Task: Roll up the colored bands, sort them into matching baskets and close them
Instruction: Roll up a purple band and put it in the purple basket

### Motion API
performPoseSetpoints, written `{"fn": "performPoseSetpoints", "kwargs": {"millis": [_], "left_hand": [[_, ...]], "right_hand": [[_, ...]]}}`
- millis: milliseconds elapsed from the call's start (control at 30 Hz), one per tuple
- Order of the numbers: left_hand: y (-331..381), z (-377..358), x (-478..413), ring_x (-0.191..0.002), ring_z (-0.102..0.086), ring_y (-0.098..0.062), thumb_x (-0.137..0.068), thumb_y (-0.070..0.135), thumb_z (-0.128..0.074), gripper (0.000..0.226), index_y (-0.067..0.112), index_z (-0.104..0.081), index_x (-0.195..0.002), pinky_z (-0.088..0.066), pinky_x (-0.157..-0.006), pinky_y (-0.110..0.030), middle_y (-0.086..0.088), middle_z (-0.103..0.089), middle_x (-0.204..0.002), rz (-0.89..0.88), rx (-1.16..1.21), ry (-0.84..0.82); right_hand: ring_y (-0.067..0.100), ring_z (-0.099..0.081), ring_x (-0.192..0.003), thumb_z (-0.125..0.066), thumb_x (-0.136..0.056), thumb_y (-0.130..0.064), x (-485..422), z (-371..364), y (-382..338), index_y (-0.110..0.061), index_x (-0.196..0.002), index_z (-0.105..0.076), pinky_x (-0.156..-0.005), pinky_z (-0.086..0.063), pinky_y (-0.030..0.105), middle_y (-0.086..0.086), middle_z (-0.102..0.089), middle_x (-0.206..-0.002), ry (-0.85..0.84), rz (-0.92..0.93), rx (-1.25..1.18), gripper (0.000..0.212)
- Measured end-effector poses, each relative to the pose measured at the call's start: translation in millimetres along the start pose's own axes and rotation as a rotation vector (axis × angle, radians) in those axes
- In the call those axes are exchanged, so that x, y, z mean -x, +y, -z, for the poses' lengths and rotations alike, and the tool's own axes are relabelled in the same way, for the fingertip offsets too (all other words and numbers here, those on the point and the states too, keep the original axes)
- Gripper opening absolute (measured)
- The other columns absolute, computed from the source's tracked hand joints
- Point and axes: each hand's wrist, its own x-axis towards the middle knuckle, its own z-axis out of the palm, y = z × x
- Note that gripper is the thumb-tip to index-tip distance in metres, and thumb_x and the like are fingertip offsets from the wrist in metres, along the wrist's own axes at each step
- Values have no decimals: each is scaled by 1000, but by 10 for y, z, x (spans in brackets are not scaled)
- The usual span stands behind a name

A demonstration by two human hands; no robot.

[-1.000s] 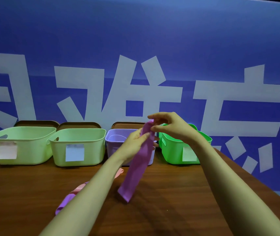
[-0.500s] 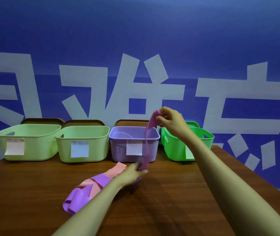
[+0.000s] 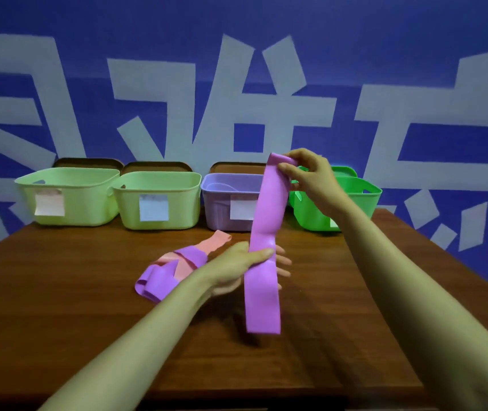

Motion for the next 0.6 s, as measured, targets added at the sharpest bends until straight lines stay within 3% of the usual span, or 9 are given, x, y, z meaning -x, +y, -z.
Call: {"fn": "performPoseSetpoints", "kwargs": {"millis": [133,233,300,367,500,600], "left_hand": [[-372,123,75,-98,-65,-20,-92,9,-58,22,3,-58,-113,-54,-87,-31,-10,-67,-108,171,-33,39],[-615,347,-12,-115,-53,-12,-83,23,-72,61,13,-39,-133,-45,-101,-33,-2,-50,-134,144,-391,257],[-699,478,-136,-127,-43,-16,-81,30,-73,84,11,-23,-145,-38,-108,-37,-4,-40,-140,125,-527,455],[-728,573,-311,-127,-45,-22,-85,26,-70,74,7,-29,-143,-38,-108,-38,-9,-42,-140,55,-552,566],[-665,745,-716,-118,-54,-23,-89,21,-64,57,7,-38,-137,-43,-103,-35,-12,-52,-133,61,-447,641],[-678,814,-940,-107,-58,-21,-86,12,-66,53,4,-42,-133,-46,-94,-31,-10,-59,-119,134,-472,578]], "right_hand": [[7,-55,-75,-62,-90,-6,151,-235,481,-16,-95,-61,-57,-48,18,-1,-58,-86,-80,-151,-89,11],[5,-55,-68,-63,-88,-3,268,-407,946,-16,-91,-60,-53,-46,13,-1,-59,-81,-114,-272,-89,13],[5,-55,-67,-63,-88,-3,312,-491,1226,-14,-94,-60,-53,-46,14,0,-60,-80,-95,-345,-89,13],[4,-58,-67,-61,-89,0,302,-554,1455,-11,-100,-59,-57,-48,15,1,-61,-82,-71,-397,-99,16],[19,-59,-84,-61,-87,4,226,-644,1755,-14,-97,-60,-80,-50,35,11,-65,-95,-22,-423,-110,21],[13,-57,-79,-61,-86,4,218,-677,1852,-12,-100,-61,-72,-48,21,7,-64,-88,2,-409,-92,21]]}}
